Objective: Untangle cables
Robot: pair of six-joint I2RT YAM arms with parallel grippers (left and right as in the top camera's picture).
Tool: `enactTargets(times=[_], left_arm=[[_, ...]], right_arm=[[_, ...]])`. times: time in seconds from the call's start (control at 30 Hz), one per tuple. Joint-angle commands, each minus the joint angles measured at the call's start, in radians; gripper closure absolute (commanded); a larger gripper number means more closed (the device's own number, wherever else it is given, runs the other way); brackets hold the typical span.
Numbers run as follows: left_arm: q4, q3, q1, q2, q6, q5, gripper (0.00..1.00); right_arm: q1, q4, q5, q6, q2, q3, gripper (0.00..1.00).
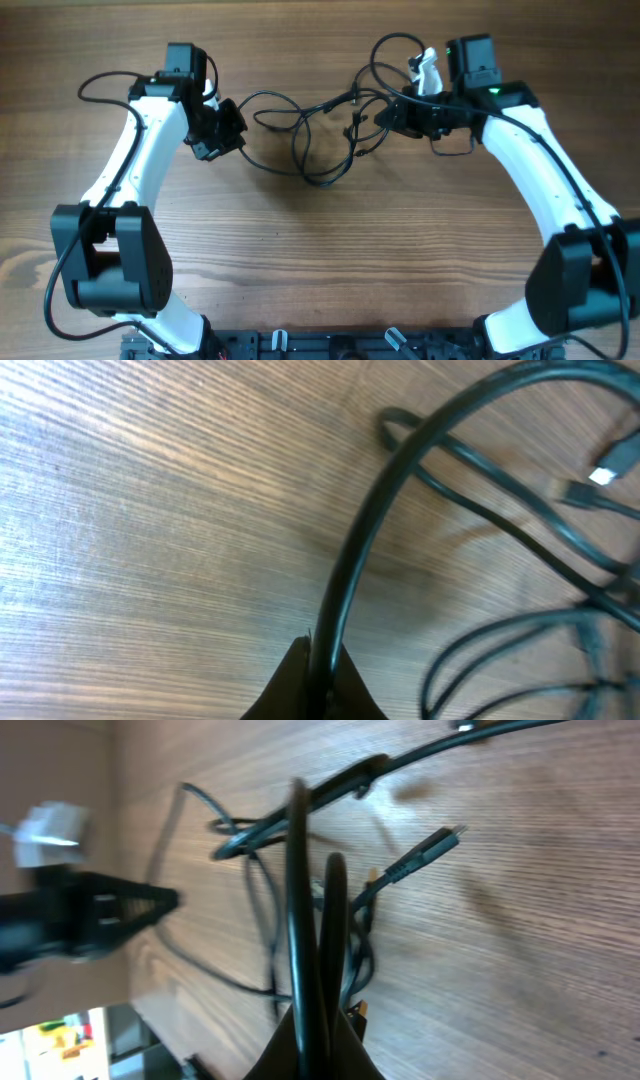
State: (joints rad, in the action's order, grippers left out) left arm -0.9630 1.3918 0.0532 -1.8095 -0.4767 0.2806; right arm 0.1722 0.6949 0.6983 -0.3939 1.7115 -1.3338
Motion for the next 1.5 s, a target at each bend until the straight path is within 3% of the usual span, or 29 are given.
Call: enactTargets(times=[0.0, 0.2, 0.3, 0.5, 0.67, 0.77, 0.9, 1.07, 1.13, 1.2, 1.27, 1.33, 1.47], left_arm=[[0.039, -0.076, -0.01, -0.016, 0.005, -0.054, 0.96], [0.12, -0.177, 0.0, -0.016, 0.005, -0.053, 0.96], [0.182, -0.228, 0.031, -0.016, 0.005, -0.054, 0.96], [0.285, -0.297, 0.05, -0.018, -0.003, -0.055, 0.96], [0.341, -0.348, 0.05, -0.018, -0.003, -0.055, 0.96], [0.366, -0.365, 0.05, -0.018, -0.003, -0.055, 0.96], [0.373, -0.367, 0.05, -0.018, -0.003, -0.055, 0.96], [0.373, -0.367, 0.05, -0.019, -0.002, -0.055, 0.96], [0.373, -0.367, 0.05, -0.019, -0.002, -0.055, 0.88], [0.373, -0.367, 0.05, -0.019, -0.002, -0.055, 0.8], [0.367, -0.364, 0.05, -0.013, 0.003, -0.045, 0.81], [0.312, -0.326, 0.05, 0.031, 0.071, 0.027, 0.77], [0.179, -0.224, 0.05, 0.183, 0.127, 0.11, 0.61]], right_arm=[[-0.028, -0.014, 0.168, 0.011, -0.08, -0.03, 0.96], [-0.028, -0.024, 0.291, -0.02, -0.101, -0.029, 0.96], [-0.028, -0.088, 0.444, -0.064, -0.101, -0.03, 0.96], [-0.028, -0.229, 0.546, -0.196, -0.101, -0.03, 0.96], [-0.03, -0.47, 0.686, -0.404, -0.101, -0.03, 0.96], [-0.042, -0.795, 0.767, -0.662, -0.101, -0.029, 0.96], [-0.091, -0.97, 0.769, -0.794, -0.101, -0.029, 0.96], [-0.116, -0.953, 0.769, -0.744, -0.099, -0.008, 0.96], [-0.116, -0.873, 0.754, -0.669, -0.098, 0.003, 0.96], [-0.116, -0.713, 0.705, -0.54, -0.098, 0.003, 0.96], [-0.116, -0.524, 0.615, -0.389, -0.098, 0.003, 0.96], [-0.116, -0.287, 0.41, -0.223, -0.098, 0.003, 0.96], [-0.113, -0.086, 0.148, -0.081, -0.098, 0.003, 0.96]])
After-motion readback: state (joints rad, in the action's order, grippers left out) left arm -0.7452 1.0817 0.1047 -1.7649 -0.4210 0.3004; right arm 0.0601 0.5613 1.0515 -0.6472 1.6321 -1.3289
